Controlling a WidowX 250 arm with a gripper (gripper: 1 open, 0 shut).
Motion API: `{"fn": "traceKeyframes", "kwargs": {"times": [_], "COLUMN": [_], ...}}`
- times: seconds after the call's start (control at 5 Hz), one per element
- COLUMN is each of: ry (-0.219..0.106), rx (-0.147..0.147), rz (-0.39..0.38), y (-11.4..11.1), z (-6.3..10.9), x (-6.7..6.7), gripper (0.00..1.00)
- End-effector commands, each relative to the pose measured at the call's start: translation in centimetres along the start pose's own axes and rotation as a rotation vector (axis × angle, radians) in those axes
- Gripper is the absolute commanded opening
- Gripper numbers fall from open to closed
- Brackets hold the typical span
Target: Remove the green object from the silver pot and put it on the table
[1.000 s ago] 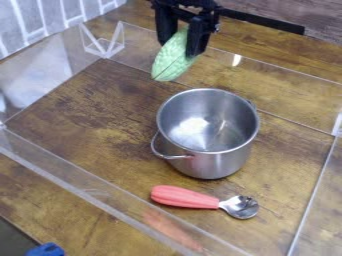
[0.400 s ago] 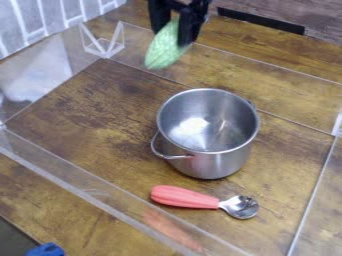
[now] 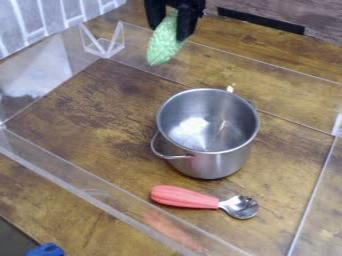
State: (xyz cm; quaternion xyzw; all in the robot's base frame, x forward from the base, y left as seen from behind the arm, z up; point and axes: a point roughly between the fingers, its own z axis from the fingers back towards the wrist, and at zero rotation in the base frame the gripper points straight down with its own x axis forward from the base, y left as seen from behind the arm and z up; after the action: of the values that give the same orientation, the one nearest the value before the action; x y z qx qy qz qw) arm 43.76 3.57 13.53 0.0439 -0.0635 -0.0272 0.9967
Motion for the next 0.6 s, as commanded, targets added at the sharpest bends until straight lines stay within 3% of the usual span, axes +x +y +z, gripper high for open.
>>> {"fn": "traceKeyframes", "kwargs": {"times": [0.0,0.4], "ry": [-0.057,-0.078], "rx": [0.007,0.016], "rz": [0.075,0.145], "y": [0.2,-0.6], "z": [1.2,0.2], "x": [0.3,1.5], "gripper": [0.00,0.00]}}
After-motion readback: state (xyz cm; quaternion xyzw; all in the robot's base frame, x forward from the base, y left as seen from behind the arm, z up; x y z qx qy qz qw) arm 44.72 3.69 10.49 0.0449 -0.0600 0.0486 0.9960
